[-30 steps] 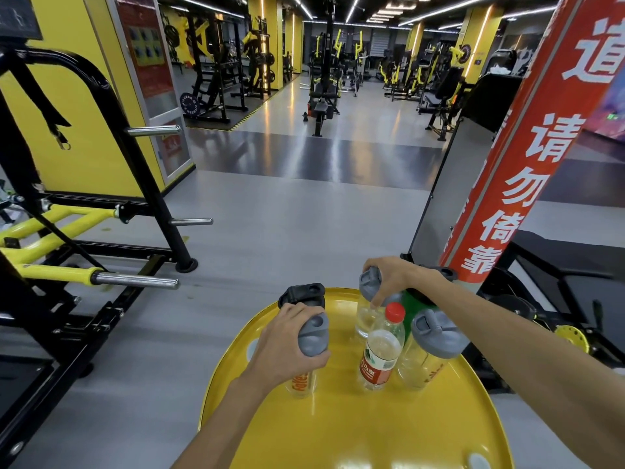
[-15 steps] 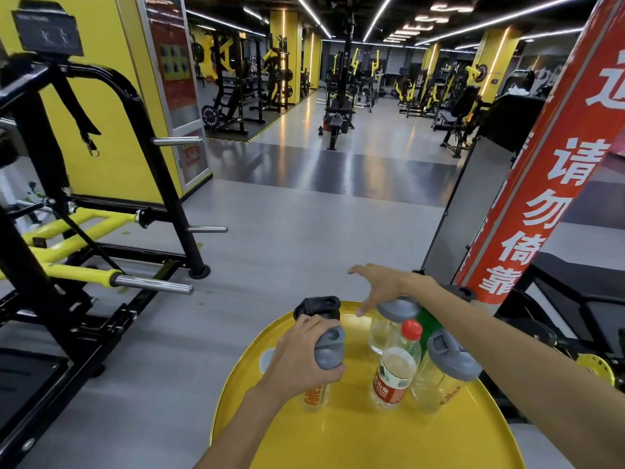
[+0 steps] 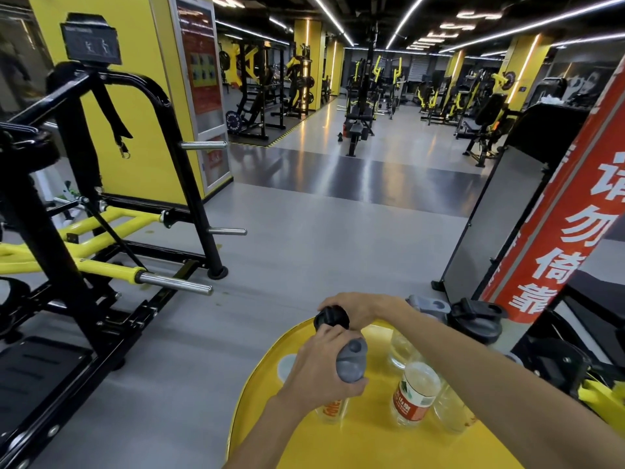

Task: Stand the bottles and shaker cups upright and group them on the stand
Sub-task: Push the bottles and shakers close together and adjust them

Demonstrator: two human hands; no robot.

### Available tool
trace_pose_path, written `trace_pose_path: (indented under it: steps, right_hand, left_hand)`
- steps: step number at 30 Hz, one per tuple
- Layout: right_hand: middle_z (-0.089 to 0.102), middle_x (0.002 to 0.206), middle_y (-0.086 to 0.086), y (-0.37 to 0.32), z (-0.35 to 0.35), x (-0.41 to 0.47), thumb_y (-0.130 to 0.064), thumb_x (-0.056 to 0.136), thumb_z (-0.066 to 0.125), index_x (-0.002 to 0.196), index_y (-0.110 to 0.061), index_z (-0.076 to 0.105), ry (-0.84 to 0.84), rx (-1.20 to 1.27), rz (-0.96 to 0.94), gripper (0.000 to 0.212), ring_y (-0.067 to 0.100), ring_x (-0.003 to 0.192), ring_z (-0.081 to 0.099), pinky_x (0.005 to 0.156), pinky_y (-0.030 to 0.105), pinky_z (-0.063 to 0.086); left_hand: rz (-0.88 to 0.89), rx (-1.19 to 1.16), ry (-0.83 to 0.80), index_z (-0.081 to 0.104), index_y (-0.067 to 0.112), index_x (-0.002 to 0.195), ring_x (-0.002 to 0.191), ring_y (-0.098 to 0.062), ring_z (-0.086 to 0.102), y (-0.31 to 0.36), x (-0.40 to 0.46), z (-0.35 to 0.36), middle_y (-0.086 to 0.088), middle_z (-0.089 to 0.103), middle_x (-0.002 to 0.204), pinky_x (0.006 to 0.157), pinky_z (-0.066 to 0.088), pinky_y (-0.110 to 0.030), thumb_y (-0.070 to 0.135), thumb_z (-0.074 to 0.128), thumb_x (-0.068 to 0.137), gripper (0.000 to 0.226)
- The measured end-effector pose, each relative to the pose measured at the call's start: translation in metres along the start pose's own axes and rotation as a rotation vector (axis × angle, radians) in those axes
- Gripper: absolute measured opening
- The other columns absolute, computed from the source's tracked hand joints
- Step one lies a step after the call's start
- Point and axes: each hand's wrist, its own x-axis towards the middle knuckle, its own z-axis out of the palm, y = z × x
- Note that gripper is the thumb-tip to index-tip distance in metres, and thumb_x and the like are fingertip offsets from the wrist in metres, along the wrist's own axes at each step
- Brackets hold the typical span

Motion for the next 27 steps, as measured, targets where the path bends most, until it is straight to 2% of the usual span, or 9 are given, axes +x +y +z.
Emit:
trace_pose_path:
  steps: [2, 8, 10, 13, 16, 20, 27]
  right_hand:
    - [0.053, 0.137, 0.008, 0.000, 0.000, 0.001, -0.012, 0.082, 0.073, 0.140, -0.021, 0.046, 0.001, -0.001, -0.010, 0.065, 0.031, 0.122, 0.053, 0.100, 0.044, 0.047]
    - [0.056, 0.134, 0.008, 0.004, -0.006, -0.001, -0.009, 0.078, 0.075, 0.136, -0.017, 0.052, 0.026, 0.012, -0.012, 0.063, 0.027, 0.117, 0.054, 0.087, 0.030, 0.044]
    - [0.057, 0.132, 0.007, 0.007, -0.007, -0.004, -0.008, 0.073, 0.079, 0.134, -0.017, 0.053, 0.038, 0.031, 0.003, 0.067, 0.028, 0.117, 0.055, 0.089, 0.032, 0.047]
    - [0.058, 0.130, 0.004, 0.015, -0.008, -0.011, -0.015, 0.061, 0.090, 0.130, -0.023, 0.054, 0.058, 0.056, 0.018, 0.078, 0.027, 0.116, 0.057, 0.097, 0.042, 0.051]
    - [0.059, 0.125, -0.001, 0.025, -0.013, -0.020, -0.023, 0.054, 0.095, 0.125, -0.027, 0.054, 0.067, 0.090, 0.023, 0.082, 0.023, 0.111, 0.058, 0.095, 0.042, 0.053]
    - [0.057, 0.124, -0.002, 0.037, -0.017, -0.034, -0.029, 0.051, 0.095, 0.126, -0.029, 0.052, 0.045, 0.093, 0.054, 0.086, 0.023, 0.109, 0.058, 0.091, 0.040, 0.055]
    - [0.054, 0.128, 0.000, 0.050, -0.014, -0.045, -0.027, 0.056, 0.094, 0.130, -0.026, 0.049, 0.009, 0.049, 0.085, 0.087, 0.025, 0.112, 0.054, 0.092, 0.041, 0.054]
  left_hand:
    - [-0.003, 0.002, 0.003, 0.055, 0.036, 0.117, 0.105, -0.002, 0.047, -0.001, 0.000, 0.001, 0.020, 0.054, 0.107, 0.077, 0.052, -0.030, 0.051, 0.077, 0.065, 0.058]
    - [0.003, 0.005, -0.005, 0.053, 0.038, 0.118, 0.107, -0.002, 0.046, -0.003, 0.000, 0.002, 0.021, 0.054, 0.110, 0.079, 0.052, -0.030, 0.052, 0.076, 0.065, 0.059]
    - [0.006, 0.006, -0.006, 0.054, 0.038, 0.119, 0.108, -0.002, 0.046, -0.002, 0.001, 0.001, 0.021, 0.055, 0.111, 0.079, 0.051, -0.027, 0.051, 0.076, 0.065, 0.060]
    - [0.004, 0.003, -0.012, 0.054, 0.037, 0.120, 0.108, 0.000, 0.046, -0.002, 0.002, 0.001, 0.021, 0.055, 0.112, 0.080, 0.046, -0.019, 0.050, 0.077, 0.065, 0.061]
    - [0.001, 0.009, -0.015, 0.053, 0.038, 0.120, 0.105, 0.001, 0.044, -0.002, 0.002, 0.002, 0.025, 0.052, 0.112, 0.079, 0.038, -0.012, 0.050, 0.077, 0.065, 0.061]
    - [-0.005, 0.013, -0.022, 0.051, 0.041, 0.121, 0.105, 0.003, 0.041, -0.004, 0.001, 0.004, 0.034, 0.042, 0.107, 0.080, 0.043, -0.017, 0.053, 0.077, 0.066, 0.062]
    - [-0.006, 0.012, -0.027, 0.050, 0.042, 0.123, 0.106, 0.000, 0.043, -0.003, 0.000, 0.005, 0.031, 0.045, 0.108, 0.081, 0.047, -0.021, 0.056, 0.076, 0.067, 0.063]
